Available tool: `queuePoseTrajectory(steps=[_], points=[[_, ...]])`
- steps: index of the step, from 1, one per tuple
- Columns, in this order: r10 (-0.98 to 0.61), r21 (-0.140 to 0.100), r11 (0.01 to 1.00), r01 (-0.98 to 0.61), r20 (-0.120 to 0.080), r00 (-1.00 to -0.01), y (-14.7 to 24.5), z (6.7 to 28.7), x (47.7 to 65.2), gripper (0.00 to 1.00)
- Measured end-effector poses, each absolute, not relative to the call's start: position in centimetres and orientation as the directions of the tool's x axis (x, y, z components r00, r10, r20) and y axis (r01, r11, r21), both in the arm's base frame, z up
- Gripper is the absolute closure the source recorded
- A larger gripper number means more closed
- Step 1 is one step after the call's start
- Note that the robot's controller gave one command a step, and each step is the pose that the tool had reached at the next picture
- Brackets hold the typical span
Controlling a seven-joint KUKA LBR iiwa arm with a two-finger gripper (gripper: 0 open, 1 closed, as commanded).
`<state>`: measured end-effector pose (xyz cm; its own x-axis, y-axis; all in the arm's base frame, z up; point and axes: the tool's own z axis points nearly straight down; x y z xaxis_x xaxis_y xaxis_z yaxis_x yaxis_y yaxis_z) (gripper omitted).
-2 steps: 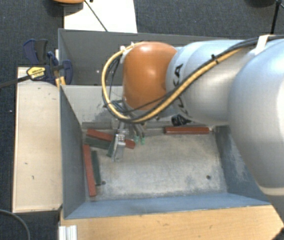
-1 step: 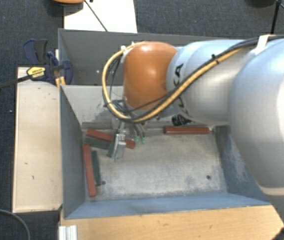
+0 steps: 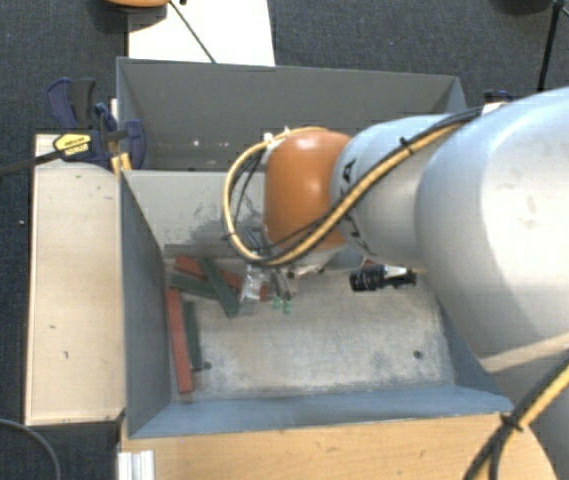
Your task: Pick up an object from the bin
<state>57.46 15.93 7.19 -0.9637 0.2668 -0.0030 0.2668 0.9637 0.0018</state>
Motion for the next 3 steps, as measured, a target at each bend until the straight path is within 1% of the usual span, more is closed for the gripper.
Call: queuePoseTrajectory(steps=[1, 2, 3], points=[[0.268, 0.002, 0.963, 0.268, -0.003, -0.963, 15.9, 7.2, 57.5, 1.00], [0.107, 0.001, 0.994, 0.107, -0.004, -0.994, 14.5, 23.0, 54.9, 1.00], [0.107, 0.001, 0.994, 0.107, -0.002, -0.994, 14.5, 22.9, 54.9, 1.00]])
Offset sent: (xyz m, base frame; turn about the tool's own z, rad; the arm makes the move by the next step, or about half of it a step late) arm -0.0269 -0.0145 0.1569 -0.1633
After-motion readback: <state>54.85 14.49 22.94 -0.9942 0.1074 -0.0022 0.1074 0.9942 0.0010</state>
